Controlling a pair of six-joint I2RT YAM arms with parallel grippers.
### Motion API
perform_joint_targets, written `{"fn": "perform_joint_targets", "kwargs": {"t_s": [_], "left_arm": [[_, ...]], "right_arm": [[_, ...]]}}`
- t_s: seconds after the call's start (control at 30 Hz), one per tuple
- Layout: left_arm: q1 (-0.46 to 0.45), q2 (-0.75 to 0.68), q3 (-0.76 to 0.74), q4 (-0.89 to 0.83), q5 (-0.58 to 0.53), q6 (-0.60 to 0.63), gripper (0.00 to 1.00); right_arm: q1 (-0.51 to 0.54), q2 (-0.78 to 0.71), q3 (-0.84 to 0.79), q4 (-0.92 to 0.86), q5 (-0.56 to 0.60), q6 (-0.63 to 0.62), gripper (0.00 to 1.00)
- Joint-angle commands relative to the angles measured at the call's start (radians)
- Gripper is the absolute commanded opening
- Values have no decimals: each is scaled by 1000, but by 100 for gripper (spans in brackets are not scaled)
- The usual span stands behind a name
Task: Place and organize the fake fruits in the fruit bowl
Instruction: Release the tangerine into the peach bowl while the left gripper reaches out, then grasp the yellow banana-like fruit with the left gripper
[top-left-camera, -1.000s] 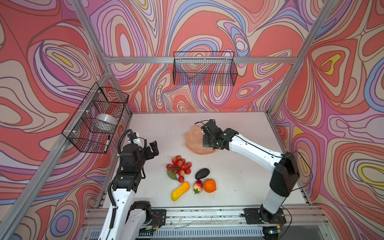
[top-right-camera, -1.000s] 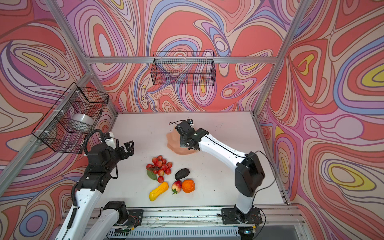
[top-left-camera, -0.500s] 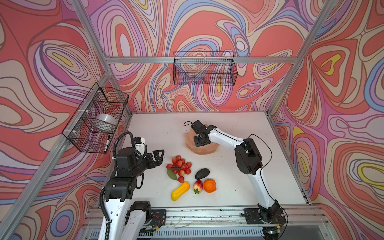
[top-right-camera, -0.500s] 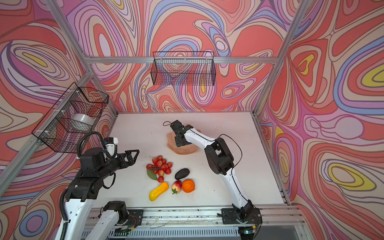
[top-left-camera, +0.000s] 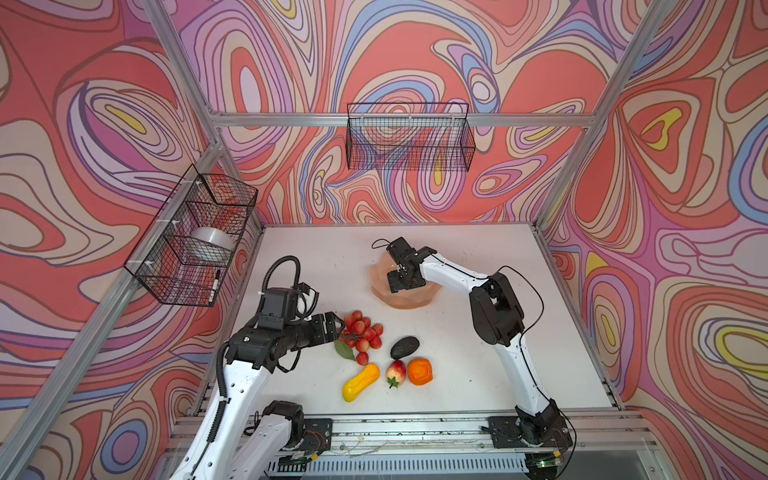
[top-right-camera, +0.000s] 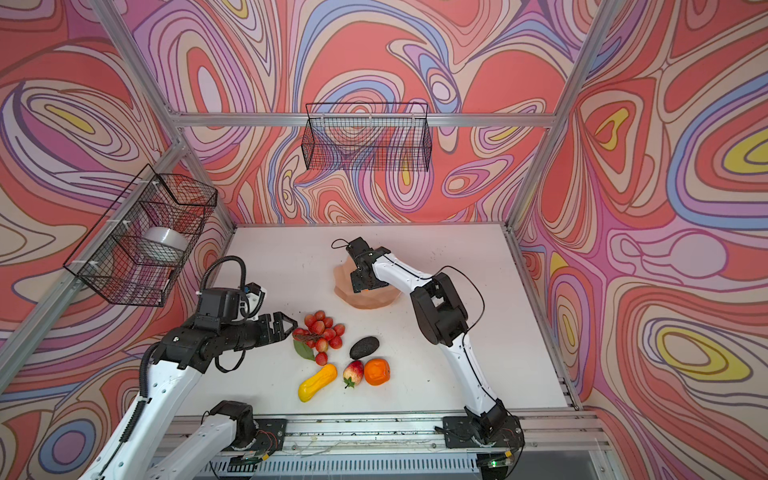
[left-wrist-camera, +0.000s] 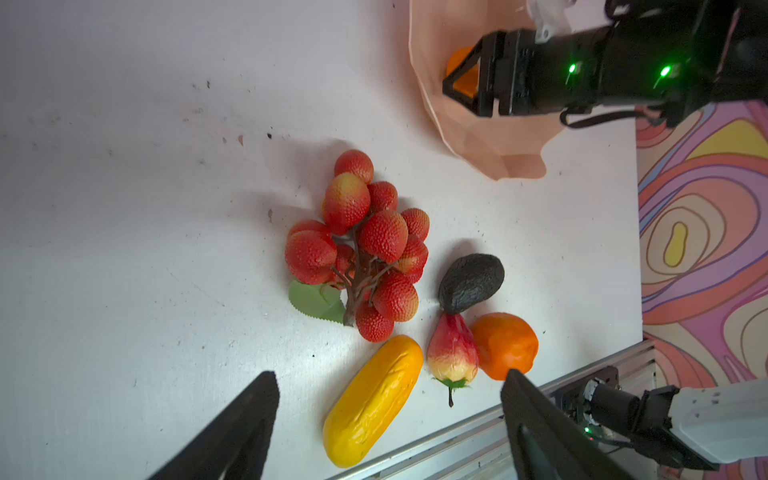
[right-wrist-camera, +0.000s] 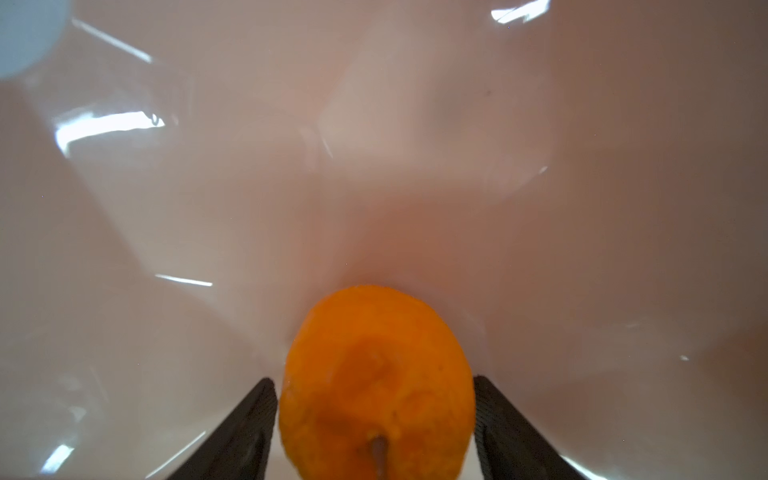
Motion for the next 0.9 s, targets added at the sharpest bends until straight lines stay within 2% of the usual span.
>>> {"fn": "perform_joint_targets", "kwargs": {"t_s": [0.0, 0.1, 0.2, 0.37, 0.5, 0.57, 0.73, 0.87], "left_arm": [[-112, 40, 19, -73, -90, -54, 84], [-255, 73, -2, -87, -146, -92, 83], [-403, 115, 3, -118, -255, -128, 83], [-529, 237, 11, -139, -305, -155, 82], [-624, 342, 16, -111, -323, -168, 81], [-652, 392, 8, -91, -329, -178, 82], [-653, 502, -25, -32, -302, -231, 82], [-655, 526, -74, 28, -304, -238, 84]], "right_arm": [[-15, -187, -59, 74, 32, 25, 81], [-34, -368, -189, 172, 55, 50, 86], [-49, -539, -354, 272, 65, 81, 90], [-77, -835, -680, 488, 21, 154, 96], [-97, -953, -782, 500, 24, 178, 96], [-101, -981, -805, 501, 27, 179, 96], [-115, -986, -807, 495, 17, 182, 95], [-119, -979, -812, 528, -17, 185, 94]]}}
